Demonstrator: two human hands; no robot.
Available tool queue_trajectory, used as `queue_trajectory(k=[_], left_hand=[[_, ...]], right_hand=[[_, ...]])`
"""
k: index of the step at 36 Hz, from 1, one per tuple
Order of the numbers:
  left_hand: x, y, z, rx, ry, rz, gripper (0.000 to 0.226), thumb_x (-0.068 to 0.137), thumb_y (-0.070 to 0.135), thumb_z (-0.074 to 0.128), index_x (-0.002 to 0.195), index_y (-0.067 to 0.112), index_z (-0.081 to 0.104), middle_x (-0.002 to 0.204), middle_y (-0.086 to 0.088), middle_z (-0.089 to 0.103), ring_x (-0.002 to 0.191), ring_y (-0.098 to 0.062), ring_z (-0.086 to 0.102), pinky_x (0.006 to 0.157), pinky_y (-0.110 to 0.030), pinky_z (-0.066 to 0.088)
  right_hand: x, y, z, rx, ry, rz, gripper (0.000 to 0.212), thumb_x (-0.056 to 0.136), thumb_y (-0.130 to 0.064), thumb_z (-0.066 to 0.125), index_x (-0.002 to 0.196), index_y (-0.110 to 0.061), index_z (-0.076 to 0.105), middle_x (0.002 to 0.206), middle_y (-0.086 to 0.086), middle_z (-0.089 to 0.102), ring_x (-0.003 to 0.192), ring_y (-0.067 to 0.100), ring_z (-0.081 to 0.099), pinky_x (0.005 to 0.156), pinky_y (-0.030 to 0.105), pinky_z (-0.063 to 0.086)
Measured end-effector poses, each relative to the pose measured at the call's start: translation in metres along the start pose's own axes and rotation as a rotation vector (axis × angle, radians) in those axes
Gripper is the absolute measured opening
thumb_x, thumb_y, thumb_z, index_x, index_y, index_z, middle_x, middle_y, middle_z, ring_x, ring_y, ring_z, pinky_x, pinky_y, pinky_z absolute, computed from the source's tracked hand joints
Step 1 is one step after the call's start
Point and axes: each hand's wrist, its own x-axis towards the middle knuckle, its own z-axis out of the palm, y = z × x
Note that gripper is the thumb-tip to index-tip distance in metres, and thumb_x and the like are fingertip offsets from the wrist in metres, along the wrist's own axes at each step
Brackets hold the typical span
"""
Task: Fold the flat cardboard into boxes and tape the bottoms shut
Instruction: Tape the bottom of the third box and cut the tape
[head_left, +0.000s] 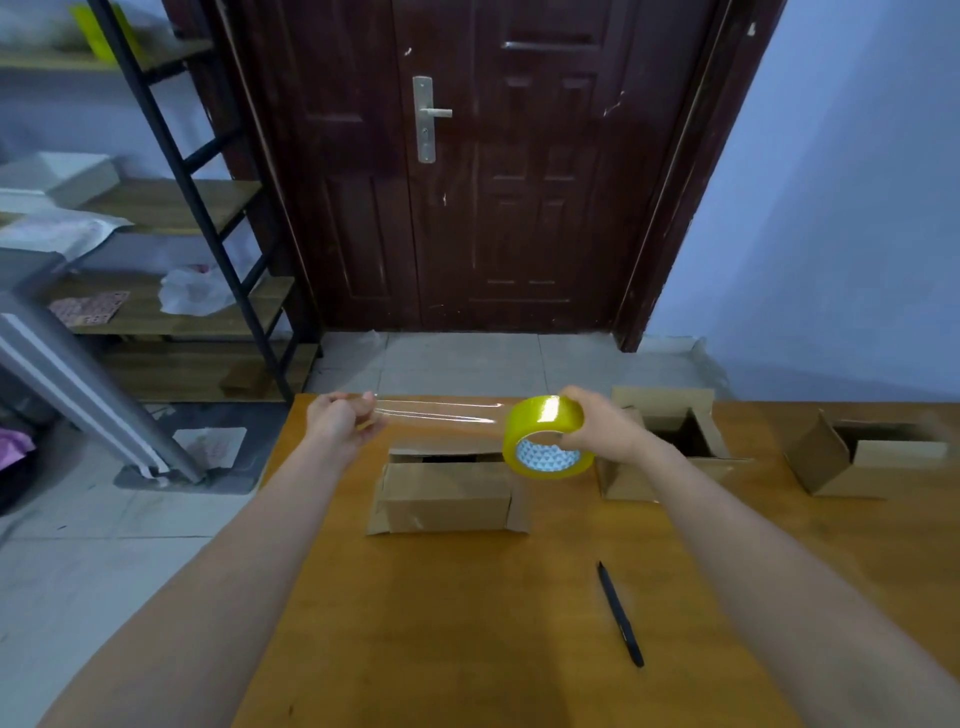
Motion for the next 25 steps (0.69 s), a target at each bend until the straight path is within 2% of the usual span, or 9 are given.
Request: queue_trajectory(k=[2, 4, 6, 7, 8, 10, 16, 21, 25], left_hand=[[0.003, 0.0, 0.001, -0.013, 0.008, -0.021, 0.047, 0.09, -0.009, 0.052, 0.132, 0.004, 0.038, 0.089, -0.01, 0.05, 0.076, -0.016, 0.053, 0.084, -0.038, 0.049], [0.01, 0.001, 0.0, -0.009, 0.043, -0.015, 0.049, 0.09, -0.01, 0.052, 0.134, 0.002, 0.036, 0.086, -0.009, 0.048, 0.073, -0.016, 0.051, 0.084, -0.038, 0.049], [0.013, 0.003, -0.002, 0.012, 0.051, 0.005, 0.042, 0.09, -0.009, 0.053, 0.128, 0.003, 0.041, 0.086, -0.008, 0.048, 0.075, -0.017, 0.053, 0.086, -0.039, 0.049], [0.015, 0.003, -0.003, 0.049, 0.033, 0.016, 0.03, 0.089, -0.008, 0.054, 0.116, 0.005, 0.047, 0.087, -0.008, 0.049, 0.079, -0.019, 0.055, 0.087, -0.04, 0.05], [0.015, 0.003, -0.003, 0.076, 0.02, 0.024, 0.02, 0.089, -0.006, 0.055, 0.1, 0.009, 0.048, 0.087, -0.008, 0.05, 0.082, -0.02, 0.056, 0.087, -0.041, 0.051], [0.02, 0.004, -0.005, 0.082, 0.027, 0.031, 0.023, 0.09, -0.005, 0.055, 0.085, 0.015, 0.044, 0.087, -0.007, 0.051, 0.078, -0.018, 0.056, 0.088, -0.04, 0.051], [0.033, -0.008, -0.022, 0.056, 0.019, -0.004, 0.022, 0.091, -0.003, 0.053, 0.088, 0.016, 0.043, 0.087, -0.006, 0.053, 0.075, -0.016, 0.054, 0.081, -0.038, 0.051], [0.034, -0.035, -0.036, 0.055, 0.062, -0.047, 0.017, 0.092, -0.002, 0.053, 0.094, 0.011, 0.042, 0.089, -0.008, 0.052, 0.08, -0.019, 0.055, 0.072, -0.036, 0.053], [0.037, -0.052, -0.038, 0.029, 0.106, -0.075, 0.028, 0.093, -0.001, 0.051, 0.077, 0.017, 0.037, 0.085, -0.006, 0.049, 0.074, -0.016, 0.053, 0.066, -0.032, 0.052]], right_hand=[[-0.004, -0.005, 0.002, -0.099, 0.009, 0.0, 0.048, 0.081, -0.022, 0.071, 0.123, -0.022, 0.047, 0.111, 0.0, 0.058, 0.093, 0.016, 0.055, 0.059, 0.02, 0.04], [-0.005, -0.013, 0.003, -0.436, -0.031, -0.01, 0.051, 0.085, -0.027, 0.065, 0.131, -0.025, 0.042, 0.121, 0.002, 0.057, 0.105, 0.023, 0.056, 0.063, 0.025, 0.039], [-0.002, -0.017, 0.005, -0.734, -0.066, -0.022, 0.054, 0.087, -0.023, 0.059, 0.137, -0.026, 0.038, 0.128, 0.004, 0.054, 0.115, 0.026, 0.052, 0.082, 0.033, 0.04], [0.0, -0.018, 0.006, -0.818, -0.077, -0.01, 0.054, 0.087, -0.021, 0.057, 0.138, -0.026, 0.038, 0.128, 0.005, 0.054, 0.117, 0.026, 0.052, 0.09, 0.036, 0.039], [0.002, -0.018, 0.007, -0.853, -0.071, 0.009, 0.053, 0.087, -0.019, 0.056, 0.137, -0.026, 0.039, 0.128, 0.005, 0.054, 0.118, 0.026, 0.051, 0.095, 0.038, 0.037], [0.006, -0.018, 0.007, -0.847, -0.039, 0.025, 0.052, 0.087, -0.02, 0.057, 0.135, -0.027, 0.04, 0.127, 0.003, 0.055, 0.12, 0.025, 0.05, 0.097, 0.039, 0.036], [0.012, -0.024, 0.007, -0.879, -0.086, -0.045, 0.05, 0.087, -0.021, 0.054, 0.134, -0.025, 0.04, 0.122, 0.004, 0.058, 0.112, 0.025, 0.055, 0.087, 0.034, 0.038], [0.018, -0.023, 0.017, -0.941, -0.159, -0.06, 0.055, 0.084, -0.022, 0.058, 0.137, -0.025, 0.04, 0.12, 0.002, 0.058, 0.112, 0.024, 0.054, 0.094, 0.035, 0.035], [0.026, -0.022, 0.027, -0.987, -0.205, -0.024, 0.056, 0.085, -0.024, 0.059, 0.138, -0.025, 0.039, 0.121, 0.004, 0.057, 0.114, 0.024, 0.053, 0.101, 0.038, 0.032]])
